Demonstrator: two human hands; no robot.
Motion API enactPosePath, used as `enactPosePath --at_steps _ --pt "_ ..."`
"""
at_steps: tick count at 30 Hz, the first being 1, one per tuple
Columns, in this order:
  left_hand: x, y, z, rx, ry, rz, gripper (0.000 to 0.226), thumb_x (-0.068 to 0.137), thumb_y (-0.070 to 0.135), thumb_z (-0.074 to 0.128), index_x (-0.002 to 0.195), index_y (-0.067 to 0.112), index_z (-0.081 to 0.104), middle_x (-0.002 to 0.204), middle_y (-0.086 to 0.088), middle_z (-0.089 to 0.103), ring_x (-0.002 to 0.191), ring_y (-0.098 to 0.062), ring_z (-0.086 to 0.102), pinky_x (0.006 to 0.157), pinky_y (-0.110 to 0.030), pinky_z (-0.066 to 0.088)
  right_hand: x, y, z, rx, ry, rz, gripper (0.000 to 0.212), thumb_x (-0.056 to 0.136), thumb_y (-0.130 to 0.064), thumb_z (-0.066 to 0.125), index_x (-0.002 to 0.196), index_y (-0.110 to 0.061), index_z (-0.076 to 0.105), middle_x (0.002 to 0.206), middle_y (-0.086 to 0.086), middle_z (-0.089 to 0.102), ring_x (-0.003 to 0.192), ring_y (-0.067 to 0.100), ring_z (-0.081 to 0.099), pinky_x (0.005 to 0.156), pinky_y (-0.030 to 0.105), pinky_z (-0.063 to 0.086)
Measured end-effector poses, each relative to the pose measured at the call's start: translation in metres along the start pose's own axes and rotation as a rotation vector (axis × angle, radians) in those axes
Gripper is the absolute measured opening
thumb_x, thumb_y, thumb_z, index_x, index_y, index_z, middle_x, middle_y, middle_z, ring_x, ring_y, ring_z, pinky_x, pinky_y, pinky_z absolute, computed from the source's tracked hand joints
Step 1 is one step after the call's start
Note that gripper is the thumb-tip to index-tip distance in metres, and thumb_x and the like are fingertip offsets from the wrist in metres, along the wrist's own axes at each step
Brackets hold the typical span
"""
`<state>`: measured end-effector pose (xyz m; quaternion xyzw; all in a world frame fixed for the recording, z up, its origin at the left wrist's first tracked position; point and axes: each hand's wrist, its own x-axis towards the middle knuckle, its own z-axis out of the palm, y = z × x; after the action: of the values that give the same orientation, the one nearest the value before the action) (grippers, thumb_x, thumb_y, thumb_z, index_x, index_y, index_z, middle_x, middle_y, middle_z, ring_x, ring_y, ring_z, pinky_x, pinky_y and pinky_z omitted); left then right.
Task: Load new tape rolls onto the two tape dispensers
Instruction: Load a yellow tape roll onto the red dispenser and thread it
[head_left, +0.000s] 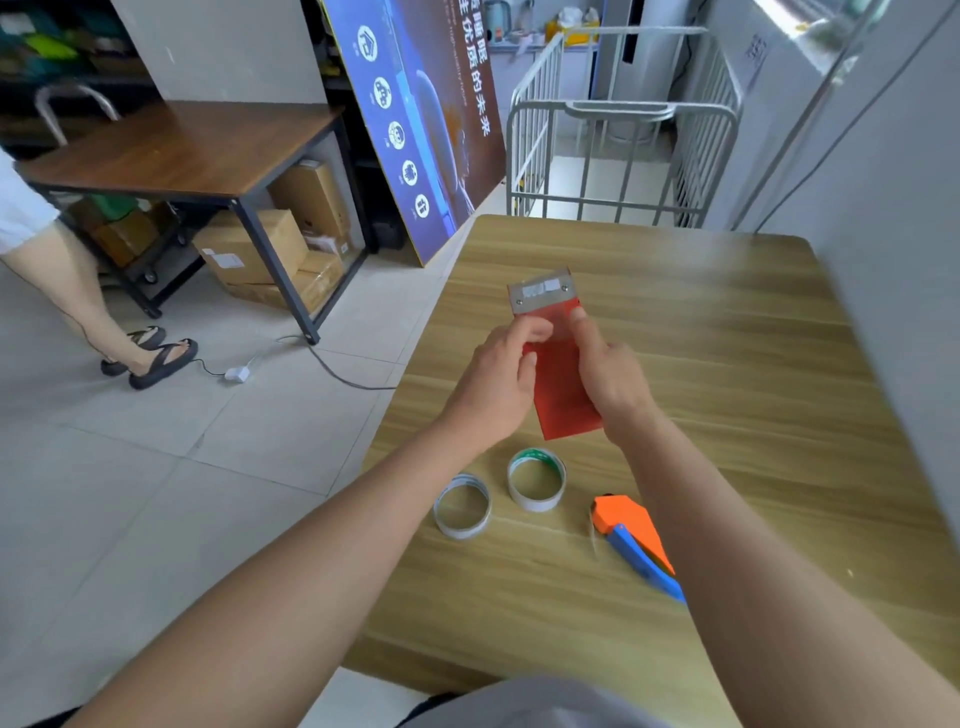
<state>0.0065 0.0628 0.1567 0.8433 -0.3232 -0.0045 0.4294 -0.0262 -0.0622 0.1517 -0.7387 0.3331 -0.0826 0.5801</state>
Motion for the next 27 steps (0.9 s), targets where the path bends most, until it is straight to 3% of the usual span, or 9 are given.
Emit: enactPosePath --at_steps 3,7,10,13,17,21,24,27 --pt "0.002 0.003 0.004 -0.075 -0.025 -0.012 0.031 0.090 -0.003 0.040 0.116 0.008 0.052 0.119 -0.007 0.060 0.114 -0.016 0.054 0.101 -0.025 0.040 0.000 0.007 -0.005 -0.024 0.003 -0.006 0.048 0.084 -0.059 0.054 0.082 -0.013 0.066 0.079 0.001 0.064 0.069 0.017 0.058 0.058 0.029 0.041" --pt "0.007 0.005 0.007 -0.248 -0.043 -0.097 0.026 0.090 -0.006 0.039 0.109 0.002 0.055 0.110 -0.010 0.067 0.102 -0.009 0.058 0.082 -0.001 0.040 0.003 0.019 -0.012 -0.099 0.032 -0.049 0.036 0.089 -0.048 0.056 0.084 -0.013 0.065 0.078 0.002 0.063 0.070 0.022 0.057 0.055 0.027 0.040" --pt "0.009 0.005 0.011 -0.299 -0.095 -0.141 0.022 0.092 -0.002 0.043 0.107 0.003 0.058 0.105 -0.010 0.070 0.102 -0.017 0.062 0.089 -0.015 0.045 0.004 0.027 -0.018 -0.140 0.061 -0.065 0.035 0.089 -0.048 0.056 0.083 -0.014 0.064 0.075 0.002 0.064 0.063 0.019 0.058 0.054 0.027 0.040" --pt "0.010 0.005 0.019 -0.423 -0.143 -0.196 0.023 0.091 -0.005 0.043 0.109 0.002 0.055 0.112 -0.015 0.066 0.106 -0.024 0.062 0.096 -0.034 0.049 0.005 0.038 -0.025 -0.188 0.108 -0.079 0.033 0.089 -0.048 0.056 0.081 -0.017 0.060 0.079 0.005 0.063 0.074 0.027 0.060 0.063 0.029 0.042" --pt "0.007 0.003 0.032 -0.557 -0.194 -0.247 0.027 0.090 -0.009 0.043 0.110 0.004 0.055 0.111 -0.013 0.059 0.098 -0.024 0.066 0.086 -0.029 0.055 0.004 0.050 -0.036 -0.281 0.175 -0.078 0.037 0.089 -0.049 0.055 0.088 -0.012 0.061 0.087 0.012 0.065 0.088 0.036 0.062 0.071 0.037 0.046" --pt "0.008 0.003 0.041 -0.475 -0.206 -0.267 0.028 0.090 -0.006 0.042 0.109 0.006 0.058 0.104 -0.009 0.060 0.094 -0.024 0.063 0.083 -0.034 0.055 0.004 0.057 -0.047 -0.332 0.213 -0.079 0.036 0.088 -0.048 0.054 0.086 -0.013 0.057 0.086 0.010 0.062 0.086 0.035 0.060 0.069 0.036 0.043" --pt "0.013 0.006 0.048 -0.383 -0.197 -0.257 0.032 0.089 -0.005 0.042 0.113 0.007 0.059 0.109 -0.010 0.062 0.098 -0.026 0.060 0.090 -0.038 0.052 0.005 0.063 -0.054 -0.365 0.241 -0.080 0.034 0.088 -0.047 0.056 0.077 -0.015 0.049 0.078 0.005 0.056 0.078 0.030 0.052 0.066 0.032 0.034" --pt "0.015 0.010 0.060 -0.346 -0.304 -0.251 0.037 0.091 -0.004 0.041 0.125 0.006 0.053 0.125 -0.011 0.059 0.110 -0.017 0.055 0.097 -0.028 0.044 0.004 0.071 -0.063 -0.424 0.255 -0.074 0.034 0.088 -0.045 0.056 0.073 -0.017 0.044 0.073 0.003 0.053 0.076 0.031 0.052 0.064 0.032 0.033"
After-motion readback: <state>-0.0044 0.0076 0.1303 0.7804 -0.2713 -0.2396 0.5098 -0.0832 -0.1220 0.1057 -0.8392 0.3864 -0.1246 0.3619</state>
